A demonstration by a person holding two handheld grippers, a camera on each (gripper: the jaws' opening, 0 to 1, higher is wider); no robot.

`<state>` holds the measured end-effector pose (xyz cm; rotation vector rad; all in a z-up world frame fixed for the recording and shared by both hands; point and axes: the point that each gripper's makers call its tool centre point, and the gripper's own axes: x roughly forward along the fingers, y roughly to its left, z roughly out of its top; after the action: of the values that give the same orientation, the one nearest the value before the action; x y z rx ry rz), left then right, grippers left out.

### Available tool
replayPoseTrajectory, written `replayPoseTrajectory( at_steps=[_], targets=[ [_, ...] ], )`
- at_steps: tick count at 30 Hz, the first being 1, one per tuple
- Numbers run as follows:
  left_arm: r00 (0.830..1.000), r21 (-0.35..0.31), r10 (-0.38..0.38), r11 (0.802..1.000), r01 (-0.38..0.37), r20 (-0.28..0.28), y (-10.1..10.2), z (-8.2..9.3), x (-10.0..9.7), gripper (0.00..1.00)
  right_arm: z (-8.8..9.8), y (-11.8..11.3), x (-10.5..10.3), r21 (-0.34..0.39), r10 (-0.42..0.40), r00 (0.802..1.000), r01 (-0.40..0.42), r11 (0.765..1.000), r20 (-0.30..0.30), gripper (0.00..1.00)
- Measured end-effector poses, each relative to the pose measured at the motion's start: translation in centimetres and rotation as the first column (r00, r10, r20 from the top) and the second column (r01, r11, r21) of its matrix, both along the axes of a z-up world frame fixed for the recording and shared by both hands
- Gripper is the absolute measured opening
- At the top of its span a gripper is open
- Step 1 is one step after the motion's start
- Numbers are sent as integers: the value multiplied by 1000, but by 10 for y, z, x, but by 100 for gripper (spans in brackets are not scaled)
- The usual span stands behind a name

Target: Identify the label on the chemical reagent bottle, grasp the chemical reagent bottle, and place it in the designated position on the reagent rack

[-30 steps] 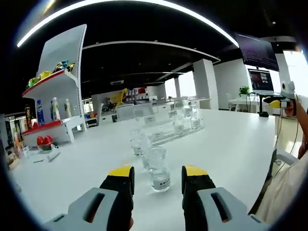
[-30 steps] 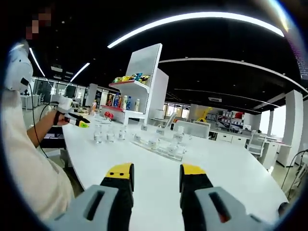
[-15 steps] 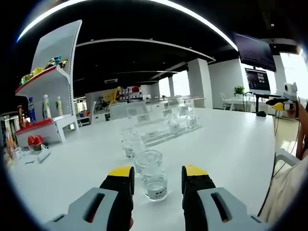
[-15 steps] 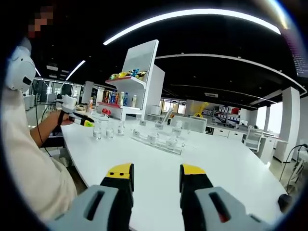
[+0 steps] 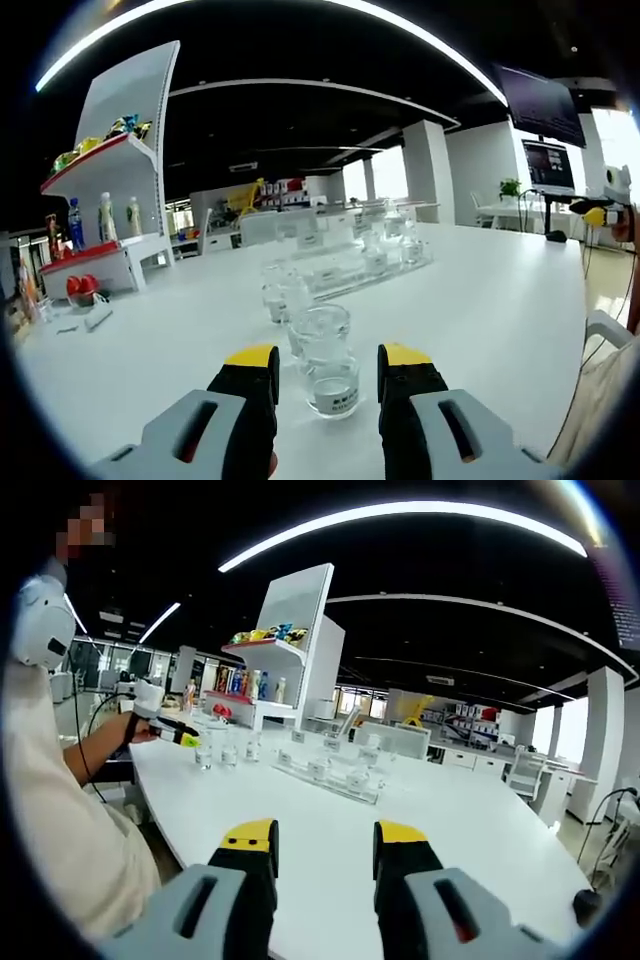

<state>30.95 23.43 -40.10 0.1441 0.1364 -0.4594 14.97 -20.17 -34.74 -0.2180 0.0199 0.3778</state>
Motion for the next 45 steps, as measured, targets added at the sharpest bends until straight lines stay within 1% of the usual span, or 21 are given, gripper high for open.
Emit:
replayPoseTrajectory(
  at_steps=[4, 5, 9, 13, 22, 26, 29, 35, 42, 45],
  targets=[
    [1000, 41, 1, 999, -1, 5, -3, -4, 2, 40, 0, -1, -1, -2, -2, 1000, 2, 1000, -1, 37],
    [1000, 43, -2, 999, 2, 3, -5, -5, 3, 40, 0, 0, -1, -3, -1, 1000, 1, 1000, -1, 37],
    [1000, 38, -5, 999, 5, -3, -10, -10, 4, 40, 0, 1, -1, -5, 5, 1000, -5, 1000, -5, 37],
    [1000, 26, 5, 1000, -6, 4, -12, -9, 6, 40, 0, 2, 1, -6, 10, 1000, -10, 1000, -9, 37],
    [1000, 22, 31, 999, -31, 5, -7, -9, 9, 39, -5, 4, 2, -10, 15, 1000, -15, 1000, -19, 37],
    [1000, 31, 30, 999, -30, -5, -6, -13, 10, 39, -6, 4, 2, -10, 15, 1000, -15, 1000, -21, 37],
    [1000, 11, 30, 999, -30, -8, -7, -12, 9, 39, -4, 3, 1, -10, 14, 1000, -15, 1000, -15, 37],
    [1000, -8, 27, 1000, -27, 5, -13, -8, 10, 39, -2, 2, -1, -11, 12, 1000, -12, 1000, -9, 37],
    [999, -13, 40, 999, -40, -6, -11, -11, 13, 37, -2, 4, -2, -12, 13, 1000, -13, 1000, -10, 37],
    [999, -27, 36, 999, -36, -1, -11, -9, 13, 37, -3, 4, -2, -14, 14, 1000, -14, 1000, -13, 37]
  ],
)
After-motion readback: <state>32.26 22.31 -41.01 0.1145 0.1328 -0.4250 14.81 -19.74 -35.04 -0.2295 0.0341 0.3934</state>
